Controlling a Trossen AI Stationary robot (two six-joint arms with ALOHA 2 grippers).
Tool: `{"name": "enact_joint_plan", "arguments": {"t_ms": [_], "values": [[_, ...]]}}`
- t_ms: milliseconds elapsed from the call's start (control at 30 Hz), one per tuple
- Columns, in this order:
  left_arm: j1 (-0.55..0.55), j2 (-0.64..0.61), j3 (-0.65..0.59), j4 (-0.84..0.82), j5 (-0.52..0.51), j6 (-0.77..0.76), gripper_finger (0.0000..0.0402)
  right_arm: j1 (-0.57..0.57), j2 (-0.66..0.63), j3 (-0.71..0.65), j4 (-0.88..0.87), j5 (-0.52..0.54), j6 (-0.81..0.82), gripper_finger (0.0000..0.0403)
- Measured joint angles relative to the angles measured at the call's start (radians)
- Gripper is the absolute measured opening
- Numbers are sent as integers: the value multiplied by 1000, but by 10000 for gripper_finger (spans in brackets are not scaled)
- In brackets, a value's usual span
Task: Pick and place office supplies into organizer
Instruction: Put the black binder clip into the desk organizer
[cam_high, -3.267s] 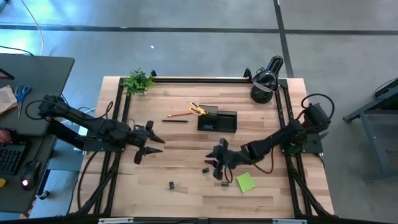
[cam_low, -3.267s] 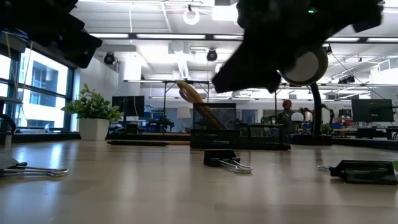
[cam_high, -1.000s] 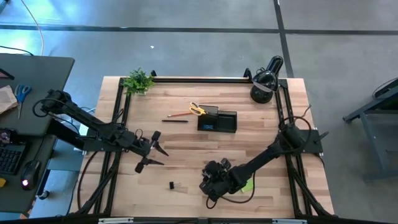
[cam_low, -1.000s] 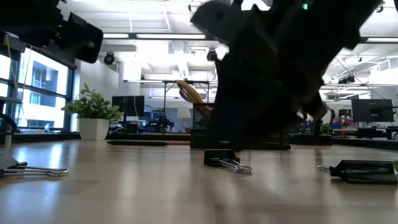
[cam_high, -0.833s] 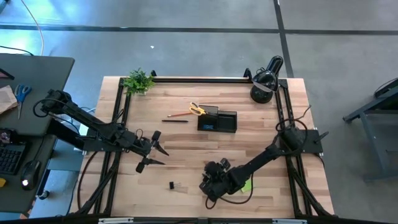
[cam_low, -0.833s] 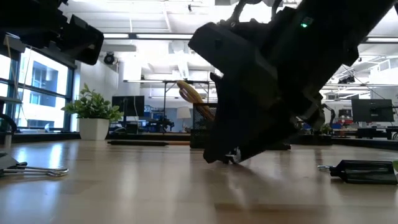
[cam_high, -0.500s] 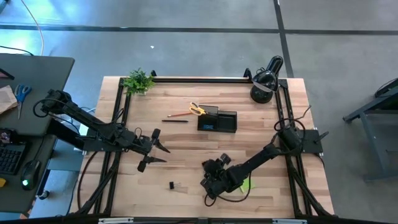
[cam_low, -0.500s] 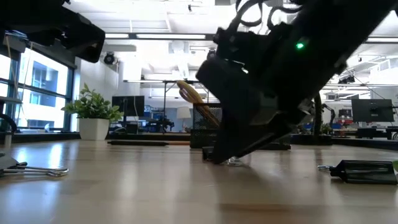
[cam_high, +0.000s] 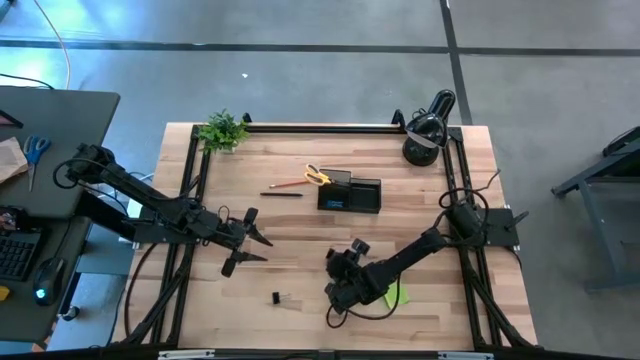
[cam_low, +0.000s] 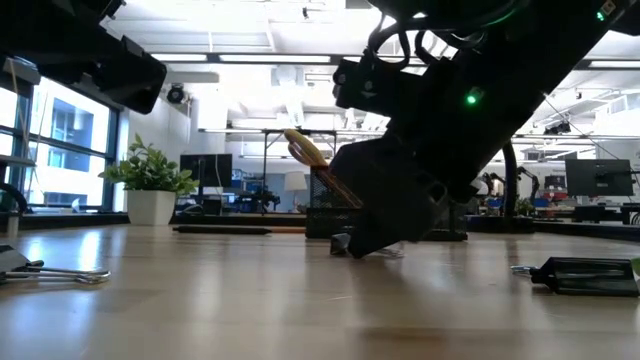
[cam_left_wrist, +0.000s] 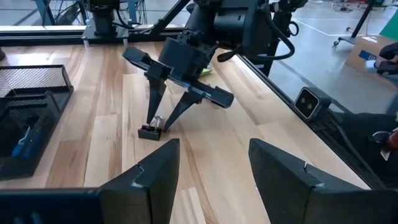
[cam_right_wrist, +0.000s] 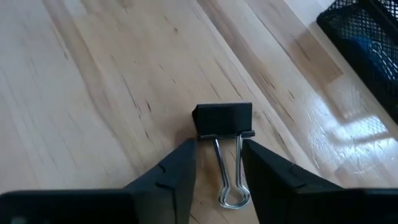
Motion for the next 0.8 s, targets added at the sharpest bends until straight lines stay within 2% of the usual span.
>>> {"name": "enact_joint_plan", "arguments": {"t_ms": [167,300,400,667,800], "values": [[0,0,0,-14,0,-18,184,0,1,0,7,-2,-34,89],[0,0,0,-27,0,-32,184,-2,-16,-3,8,-17,-76,94],[0,0,0,-30,0,-36,184,-3,-48,-4,10,-23,-71,124],[0,0,0,-30,0,-38,184,-16,-67,-6,67,-41,-95,242],[0,0,0,-31,0,-38,184,-53,-64,-41,101,-72,-153,271]]}}
